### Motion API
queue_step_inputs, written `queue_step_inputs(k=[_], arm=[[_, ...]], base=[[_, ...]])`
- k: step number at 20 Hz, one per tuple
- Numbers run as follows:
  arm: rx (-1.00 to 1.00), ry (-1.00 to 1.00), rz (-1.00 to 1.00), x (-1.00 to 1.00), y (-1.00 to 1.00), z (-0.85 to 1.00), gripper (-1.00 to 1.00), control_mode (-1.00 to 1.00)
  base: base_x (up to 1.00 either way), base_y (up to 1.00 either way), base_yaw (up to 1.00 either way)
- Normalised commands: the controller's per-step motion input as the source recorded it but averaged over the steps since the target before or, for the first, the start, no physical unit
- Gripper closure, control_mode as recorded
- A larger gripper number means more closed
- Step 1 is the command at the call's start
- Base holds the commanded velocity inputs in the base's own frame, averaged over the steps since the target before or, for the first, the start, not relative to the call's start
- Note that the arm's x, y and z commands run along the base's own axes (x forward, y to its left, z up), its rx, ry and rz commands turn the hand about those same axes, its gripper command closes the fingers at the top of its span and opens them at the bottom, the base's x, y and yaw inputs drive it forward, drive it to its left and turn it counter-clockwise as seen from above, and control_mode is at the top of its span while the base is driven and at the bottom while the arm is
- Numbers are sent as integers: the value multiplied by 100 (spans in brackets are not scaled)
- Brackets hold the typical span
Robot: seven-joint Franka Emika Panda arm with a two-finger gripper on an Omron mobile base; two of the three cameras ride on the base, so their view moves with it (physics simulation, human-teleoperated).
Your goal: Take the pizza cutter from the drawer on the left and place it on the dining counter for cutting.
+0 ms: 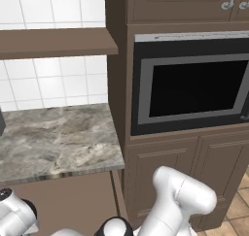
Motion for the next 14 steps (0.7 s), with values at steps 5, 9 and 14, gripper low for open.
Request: queue_step_inputs(k=[5,9,14], arm=[[3,0,0,0,8,-12,-100,-100],[1,0,0,0,0,-4,-100,-100],[0,0,0,0,0,-3,-100,-100]], base=[[0,0,0],[0,0,0],[0,0,0]])
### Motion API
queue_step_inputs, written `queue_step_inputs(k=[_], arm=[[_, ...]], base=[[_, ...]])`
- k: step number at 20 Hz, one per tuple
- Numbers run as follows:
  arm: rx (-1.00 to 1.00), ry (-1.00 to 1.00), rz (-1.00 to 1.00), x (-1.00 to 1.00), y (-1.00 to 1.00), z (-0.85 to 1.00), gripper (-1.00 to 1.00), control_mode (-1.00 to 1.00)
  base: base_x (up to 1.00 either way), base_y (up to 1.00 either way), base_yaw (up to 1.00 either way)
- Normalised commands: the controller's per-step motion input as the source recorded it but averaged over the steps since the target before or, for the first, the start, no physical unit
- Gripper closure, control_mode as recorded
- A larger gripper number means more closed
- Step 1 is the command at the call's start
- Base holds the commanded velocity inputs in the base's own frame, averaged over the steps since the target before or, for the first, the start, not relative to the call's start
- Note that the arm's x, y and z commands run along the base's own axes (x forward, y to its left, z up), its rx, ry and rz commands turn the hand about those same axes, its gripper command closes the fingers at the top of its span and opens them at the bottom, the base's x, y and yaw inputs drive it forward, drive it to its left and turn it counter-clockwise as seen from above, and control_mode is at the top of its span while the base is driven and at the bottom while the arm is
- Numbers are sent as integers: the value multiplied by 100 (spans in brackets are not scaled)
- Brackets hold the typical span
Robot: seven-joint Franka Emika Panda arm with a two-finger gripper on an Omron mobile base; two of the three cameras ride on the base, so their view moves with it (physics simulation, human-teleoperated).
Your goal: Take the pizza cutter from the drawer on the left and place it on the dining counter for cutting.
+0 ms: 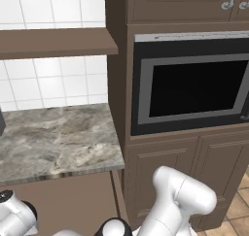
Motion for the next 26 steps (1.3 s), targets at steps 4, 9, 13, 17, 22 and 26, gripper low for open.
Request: queue_step_inputs(k=[4,9,13,17,22,26], arm=[[0,0,0,4,0,-13,-100,-100],[0,0,0,0,0,-24,-100,-100],[0,0,-1,0,0,-24,-100,-100],[0,0,-1,0,0,-17,-100,-100],[0,0,0,0,0,0,-100,-100],[-5,0,-3,9,0,-4,-100,-100]], base=[[0,0,0],[0,0,0],[0,0,0],[0,0,0],[0,0,0],[0,0,0]])
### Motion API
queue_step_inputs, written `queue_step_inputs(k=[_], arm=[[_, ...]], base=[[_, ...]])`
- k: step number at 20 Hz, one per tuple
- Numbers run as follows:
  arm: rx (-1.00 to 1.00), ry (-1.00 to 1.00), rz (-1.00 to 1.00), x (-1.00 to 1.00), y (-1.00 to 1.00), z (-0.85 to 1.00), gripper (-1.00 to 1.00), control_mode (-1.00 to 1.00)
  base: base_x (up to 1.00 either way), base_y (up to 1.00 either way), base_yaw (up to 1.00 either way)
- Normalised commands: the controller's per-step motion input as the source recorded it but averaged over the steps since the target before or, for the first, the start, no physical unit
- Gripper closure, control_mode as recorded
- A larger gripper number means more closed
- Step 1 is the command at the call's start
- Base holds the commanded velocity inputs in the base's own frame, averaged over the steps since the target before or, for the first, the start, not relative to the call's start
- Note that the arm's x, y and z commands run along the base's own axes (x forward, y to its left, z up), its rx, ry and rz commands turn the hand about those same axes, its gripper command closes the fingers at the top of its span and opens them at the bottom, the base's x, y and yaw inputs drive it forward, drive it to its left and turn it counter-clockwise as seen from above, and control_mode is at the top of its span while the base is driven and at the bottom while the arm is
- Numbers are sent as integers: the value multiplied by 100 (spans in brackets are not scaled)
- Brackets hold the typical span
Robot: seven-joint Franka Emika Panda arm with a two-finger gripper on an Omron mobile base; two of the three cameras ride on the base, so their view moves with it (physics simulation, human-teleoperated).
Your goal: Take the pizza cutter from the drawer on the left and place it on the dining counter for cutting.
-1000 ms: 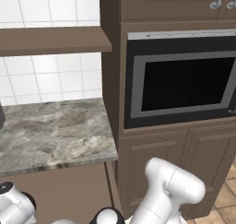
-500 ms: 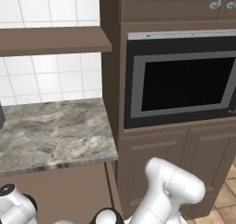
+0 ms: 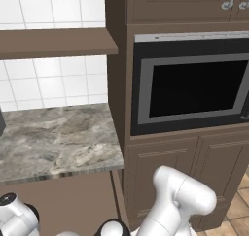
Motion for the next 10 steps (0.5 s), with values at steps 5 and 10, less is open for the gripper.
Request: queue_step_inputs(k=[5,10], arm=[[-2,0,-1,2,0,0,-100,-100],[0,0,0,0,0,0,100,-100]], base=[[0,0,0],[0,0,0]])
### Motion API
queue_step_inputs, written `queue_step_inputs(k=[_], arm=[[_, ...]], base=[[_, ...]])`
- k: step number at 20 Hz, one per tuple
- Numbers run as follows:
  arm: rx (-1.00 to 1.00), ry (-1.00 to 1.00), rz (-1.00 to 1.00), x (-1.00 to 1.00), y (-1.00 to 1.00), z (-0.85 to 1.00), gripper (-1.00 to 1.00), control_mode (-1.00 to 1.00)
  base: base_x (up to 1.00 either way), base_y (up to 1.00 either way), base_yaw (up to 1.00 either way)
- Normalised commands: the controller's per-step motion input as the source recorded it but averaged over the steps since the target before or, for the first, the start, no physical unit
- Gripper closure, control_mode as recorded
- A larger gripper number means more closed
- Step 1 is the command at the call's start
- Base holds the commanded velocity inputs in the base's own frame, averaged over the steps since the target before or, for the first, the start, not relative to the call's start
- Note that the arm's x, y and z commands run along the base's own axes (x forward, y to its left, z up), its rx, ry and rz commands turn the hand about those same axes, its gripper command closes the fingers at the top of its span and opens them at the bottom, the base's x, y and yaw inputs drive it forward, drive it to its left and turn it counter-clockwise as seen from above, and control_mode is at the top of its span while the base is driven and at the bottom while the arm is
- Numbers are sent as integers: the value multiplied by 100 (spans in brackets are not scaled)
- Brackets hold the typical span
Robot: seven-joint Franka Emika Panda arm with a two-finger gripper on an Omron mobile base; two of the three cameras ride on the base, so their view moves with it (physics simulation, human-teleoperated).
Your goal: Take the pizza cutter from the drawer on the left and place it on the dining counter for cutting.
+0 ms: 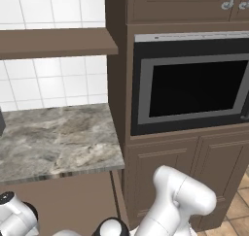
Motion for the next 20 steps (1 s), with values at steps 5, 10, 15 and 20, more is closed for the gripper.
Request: queue_step_inputs(k=[5,10,15,20], arm=[[0,0,0,0,0,0,100,-100],[0,0,0,0,0,0,100,-100],[0,0,0,0,0,0,100,-100],[0,-2,0,0,0,3,100,-100]], base=[[0,0,0],[0,0,0],[0,0,0],[0,0,0]])
